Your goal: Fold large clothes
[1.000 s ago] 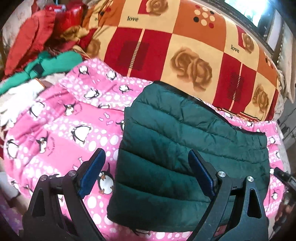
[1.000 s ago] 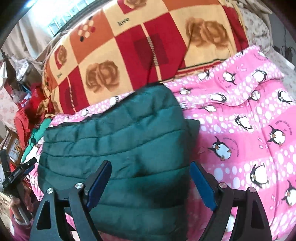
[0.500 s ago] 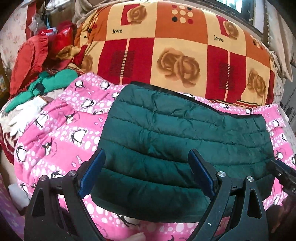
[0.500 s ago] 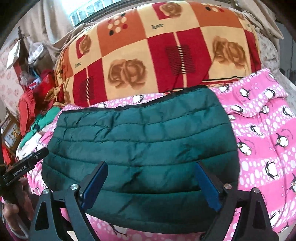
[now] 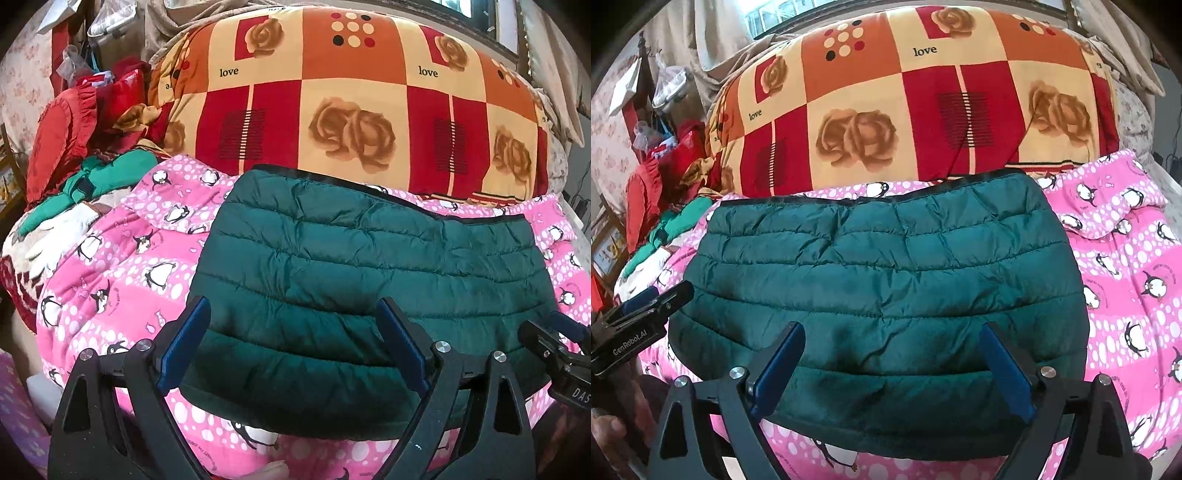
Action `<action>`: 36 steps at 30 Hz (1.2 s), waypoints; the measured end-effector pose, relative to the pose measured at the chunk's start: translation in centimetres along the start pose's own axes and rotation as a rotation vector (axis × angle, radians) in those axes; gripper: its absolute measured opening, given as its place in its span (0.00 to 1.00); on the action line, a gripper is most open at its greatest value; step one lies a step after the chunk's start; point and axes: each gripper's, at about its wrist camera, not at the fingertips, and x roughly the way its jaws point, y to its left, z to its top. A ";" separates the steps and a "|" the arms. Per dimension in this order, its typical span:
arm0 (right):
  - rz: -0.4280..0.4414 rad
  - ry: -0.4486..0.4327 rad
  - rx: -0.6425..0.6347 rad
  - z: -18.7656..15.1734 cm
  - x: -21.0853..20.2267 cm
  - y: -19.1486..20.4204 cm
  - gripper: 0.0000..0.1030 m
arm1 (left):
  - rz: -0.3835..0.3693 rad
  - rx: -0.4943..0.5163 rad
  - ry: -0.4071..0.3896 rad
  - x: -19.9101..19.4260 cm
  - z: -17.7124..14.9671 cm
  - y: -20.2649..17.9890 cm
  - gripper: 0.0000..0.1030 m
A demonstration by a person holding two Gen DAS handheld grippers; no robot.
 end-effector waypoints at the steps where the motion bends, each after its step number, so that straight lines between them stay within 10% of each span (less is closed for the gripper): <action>1: -0.001 -0.001 -0.002 0.0 0.0 0.0 0.91 | 0.000 0.001 0.001 0.0 0.0 0.0 0.89; 36: -0.018 0.029 -0.016 -0.2 1.6 0.6 0.91 | -0.007 0.021 0.044 1.7 -1.1 -0.8 0.89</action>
